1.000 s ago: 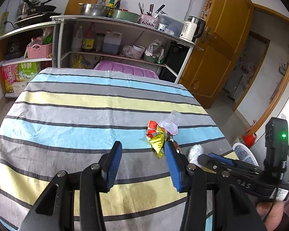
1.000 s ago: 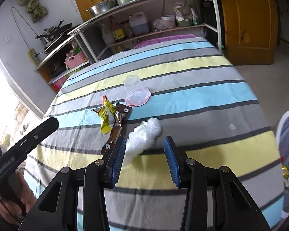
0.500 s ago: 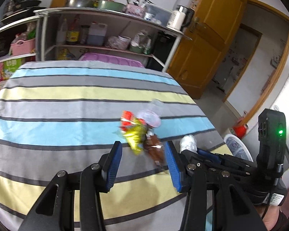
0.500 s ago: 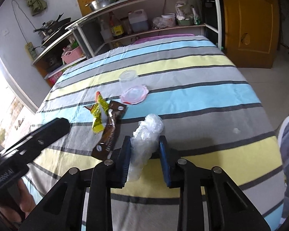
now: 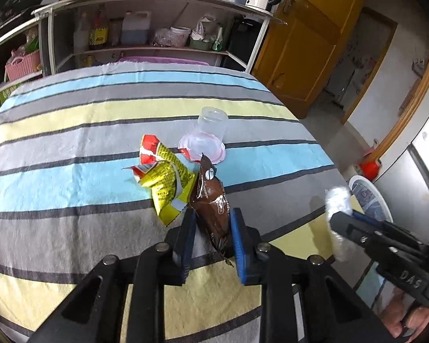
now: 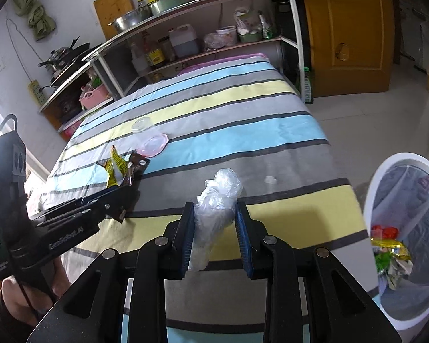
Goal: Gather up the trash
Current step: 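Grasp the brown wrapper with the left tool while the right tool grasps the clear plastic bag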
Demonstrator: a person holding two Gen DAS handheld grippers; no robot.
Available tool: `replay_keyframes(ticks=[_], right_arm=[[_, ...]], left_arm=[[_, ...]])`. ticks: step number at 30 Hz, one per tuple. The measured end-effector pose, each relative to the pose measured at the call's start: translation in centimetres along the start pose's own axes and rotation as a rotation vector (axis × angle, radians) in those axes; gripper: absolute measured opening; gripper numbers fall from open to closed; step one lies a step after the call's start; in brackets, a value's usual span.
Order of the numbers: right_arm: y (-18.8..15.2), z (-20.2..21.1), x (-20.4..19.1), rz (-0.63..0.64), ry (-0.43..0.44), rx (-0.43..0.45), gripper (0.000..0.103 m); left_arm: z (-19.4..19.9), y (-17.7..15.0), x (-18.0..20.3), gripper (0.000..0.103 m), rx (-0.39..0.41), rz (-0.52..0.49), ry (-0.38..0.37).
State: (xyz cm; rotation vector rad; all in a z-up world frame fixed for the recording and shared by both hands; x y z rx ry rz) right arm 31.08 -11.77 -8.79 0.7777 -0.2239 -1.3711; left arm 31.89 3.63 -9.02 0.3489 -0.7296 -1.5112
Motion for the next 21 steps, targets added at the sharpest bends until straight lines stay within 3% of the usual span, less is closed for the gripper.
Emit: replay_keyframes(ticks=[21], right_arm=[[-0.8, 8.2, 3.5, -0.023, -0.052, 0.125, 0.029]], left_arm=[[5.3, 0.3, 7.3, 0.022, 0.096, -0.109, -0.104]])
Point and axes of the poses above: each gripper's, at about its wrist camera, not at the fingertips, and z roughly against the way its jaws point, x to its right, y to its top, the point moved 5 cm from there along -z, roughly the way its jaws point, and after that the axes turned 2 degrees about -z, right-handed, at the moved point
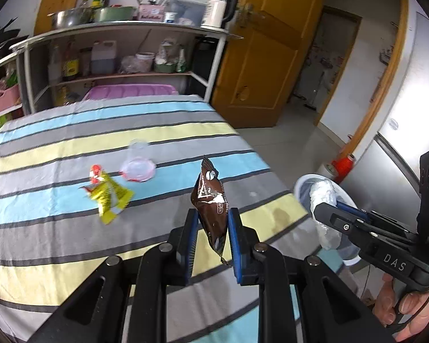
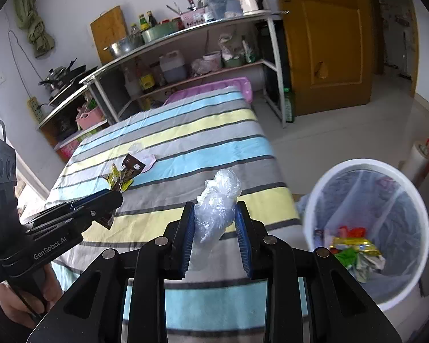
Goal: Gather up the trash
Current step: 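Grasp the brown wrapper with the left tool while the right tool grasps the clear plastic bag, then carry the brown wrapper and clear bag over the trash bin with both tools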
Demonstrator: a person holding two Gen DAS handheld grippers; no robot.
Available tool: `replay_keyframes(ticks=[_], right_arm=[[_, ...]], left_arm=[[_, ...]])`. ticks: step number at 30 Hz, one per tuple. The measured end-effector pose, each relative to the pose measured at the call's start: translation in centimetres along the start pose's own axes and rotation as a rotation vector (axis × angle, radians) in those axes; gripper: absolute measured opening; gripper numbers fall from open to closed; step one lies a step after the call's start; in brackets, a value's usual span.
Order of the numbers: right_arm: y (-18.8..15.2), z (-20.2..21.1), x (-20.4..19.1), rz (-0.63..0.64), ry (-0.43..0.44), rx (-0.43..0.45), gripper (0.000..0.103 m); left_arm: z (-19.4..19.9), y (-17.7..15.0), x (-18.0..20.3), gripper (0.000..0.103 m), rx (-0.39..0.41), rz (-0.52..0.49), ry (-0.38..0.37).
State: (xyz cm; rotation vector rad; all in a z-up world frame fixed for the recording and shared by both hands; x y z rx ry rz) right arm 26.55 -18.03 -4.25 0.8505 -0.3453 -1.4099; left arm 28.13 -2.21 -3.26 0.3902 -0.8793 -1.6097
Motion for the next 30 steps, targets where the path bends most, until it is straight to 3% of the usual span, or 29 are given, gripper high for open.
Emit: replay_keyframes(ticks=[17, 30], right_arm=[[0.0, 7.1, 7.0, -0.070, -0.131, 0.100, 0.029], [-0.8, 7.4, 12.0, -0.143, -0.189, 0.094, 0.029]], left_arm=[[-0.6, 2.3, 10.7, 0.022, 0.021, -0.155, -0.146], [-4.1, 1.7, 15.9, 0.022, -0.038, -0.228, -0.231]])
Point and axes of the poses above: each gripper's, at about its wrist camera, not at the fingertips, and z roughly against the way its jaws point, x to its right, y to its top, the point moved 5 cm from there along -z, roughly the way its jaws point, and after that the axes turned 2 degrees about -z, right-handed, at the moved point
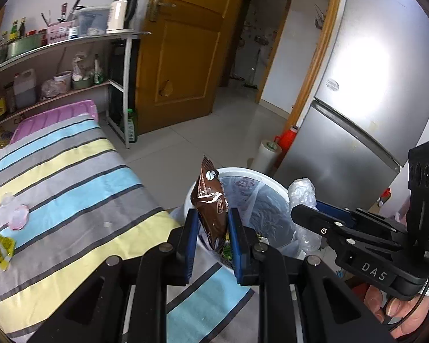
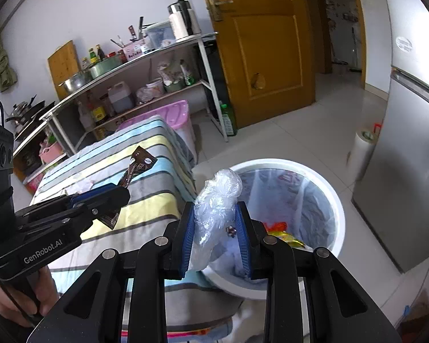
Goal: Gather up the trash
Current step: 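Carry the brown wrapper and clear bag over the trash bin with both tools, then open both tools to drop the wrapper and bag into the bin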
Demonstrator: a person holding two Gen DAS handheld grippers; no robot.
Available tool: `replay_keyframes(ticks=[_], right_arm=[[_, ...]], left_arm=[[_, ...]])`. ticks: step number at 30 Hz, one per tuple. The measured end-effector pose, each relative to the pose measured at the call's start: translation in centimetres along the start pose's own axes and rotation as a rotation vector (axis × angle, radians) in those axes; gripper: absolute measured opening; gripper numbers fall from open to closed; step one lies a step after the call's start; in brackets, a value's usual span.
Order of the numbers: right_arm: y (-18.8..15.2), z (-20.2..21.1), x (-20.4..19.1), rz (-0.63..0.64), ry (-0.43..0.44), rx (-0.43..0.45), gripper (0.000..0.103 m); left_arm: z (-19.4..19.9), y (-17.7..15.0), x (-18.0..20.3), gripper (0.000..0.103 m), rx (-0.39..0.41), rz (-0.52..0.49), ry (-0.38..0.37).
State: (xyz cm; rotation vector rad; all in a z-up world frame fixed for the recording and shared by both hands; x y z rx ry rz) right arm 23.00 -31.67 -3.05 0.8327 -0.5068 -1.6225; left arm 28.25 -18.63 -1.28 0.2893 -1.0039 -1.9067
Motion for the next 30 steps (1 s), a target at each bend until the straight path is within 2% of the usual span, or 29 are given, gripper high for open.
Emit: replay_keyframes(ticks=[15, 18, 20, 23, 30], right_arm=[[-0.4, -3.3, 5.1, -0.074, -0.049, -0.057, 0.030], [-0.5, -4.1, 5.8, -0.087, -0.055, -0.072, 0.031], [-0.6, -4.4, 6.0, -0.088, -0.059, -0.074, 0.033], [-0.6, -4.5, 6.2, -0.088, -0.058, -0.066, 0.038], [-0.4, -3.7, 5.4, -0.071, -0.056, -0.050, 0.039]], left_arm=[[-6.5, 0.0, 1.6, 0.023, -0.105, -0.017, -0.032], [-7.5, 0.0, 1.7, 0.026, -0.122, -0.011, -0.032], [-7.7, -0.2, 1.5, 0.039, -0.125, 0.001, -0.033], [-7.7, -0.1, 1.3, 0.041, -0.123, 0.018, -0.043], [-5.7, 0.3, 0.0, 0.041, -0.081, 0.048, -0.026]])
Point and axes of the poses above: each gripper's, at about its wrist camera, not at the fingertips, and z roughly against the way its jaws point, x to its right, y to its top, the point moved 5 cm from there along -z, roughly the way its jaws point, and after that the axes turned 2 degrees about -z, right-handed, at the moved point
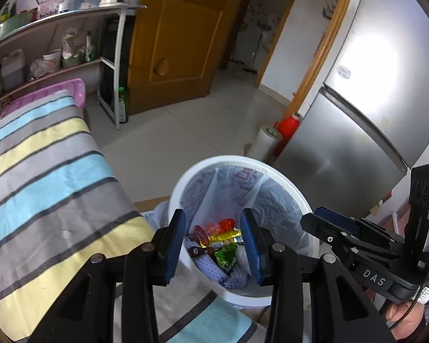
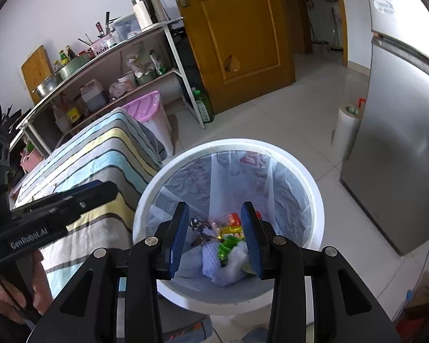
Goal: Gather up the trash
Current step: 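Open both tools to drop the wrapper and bag into the bin, then grasp the yellow-red snack bag with the left tool while the right tool grasps the clear cup with pink lid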
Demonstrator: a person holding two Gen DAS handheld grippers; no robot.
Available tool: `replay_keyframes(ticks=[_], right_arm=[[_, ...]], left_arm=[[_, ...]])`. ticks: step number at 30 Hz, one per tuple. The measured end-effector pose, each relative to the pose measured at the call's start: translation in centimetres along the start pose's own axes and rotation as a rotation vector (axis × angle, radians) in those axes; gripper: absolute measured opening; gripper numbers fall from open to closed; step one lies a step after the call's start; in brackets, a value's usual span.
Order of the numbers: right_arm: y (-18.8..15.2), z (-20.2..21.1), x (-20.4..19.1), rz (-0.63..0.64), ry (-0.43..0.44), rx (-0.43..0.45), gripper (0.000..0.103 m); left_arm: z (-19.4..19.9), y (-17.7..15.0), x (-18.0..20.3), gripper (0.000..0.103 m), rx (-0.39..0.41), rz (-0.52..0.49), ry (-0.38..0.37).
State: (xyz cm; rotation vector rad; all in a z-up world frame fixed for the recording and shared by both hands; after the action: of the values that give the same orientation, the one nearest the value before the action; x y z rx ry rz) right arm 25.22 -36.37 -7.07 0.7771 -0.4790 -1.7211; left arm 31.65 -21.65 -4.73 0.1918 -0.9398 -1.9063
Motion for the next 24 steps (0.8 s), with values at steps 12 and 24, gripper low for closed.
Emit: replay_keyframes(ticks=[12, 24], right_arm=[[0.4, 2.7, -4.7, 0.074, 0.049, 0.037, 0.039], [-0.7, 4.4, -12.1, 0.187, 0.148, 0.049, 0.039]], left_arm=[[5.5, -0.5, -2.7, 0.041, 0.087, 0.035, 0.072], [12.2, -2.3, -7.4, 0.041, 0.172, 0.098, 0.181]])
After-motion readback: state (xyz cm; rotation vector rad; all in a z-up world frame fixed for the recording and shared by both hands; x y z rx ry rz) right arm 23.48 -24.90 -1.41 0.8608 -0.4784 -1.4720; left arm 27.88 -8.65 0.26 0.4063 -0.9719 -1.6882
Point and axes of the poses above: each gripper's, at about its wrist camera, not at the fingertips, and z roughly against the way its jaws point, x to its right, y to its top, the point moved 5 cm from there along -z, roughly the way its jaws point, and after that the axes turned 2 degrees about -z, right-handed, at the moved point
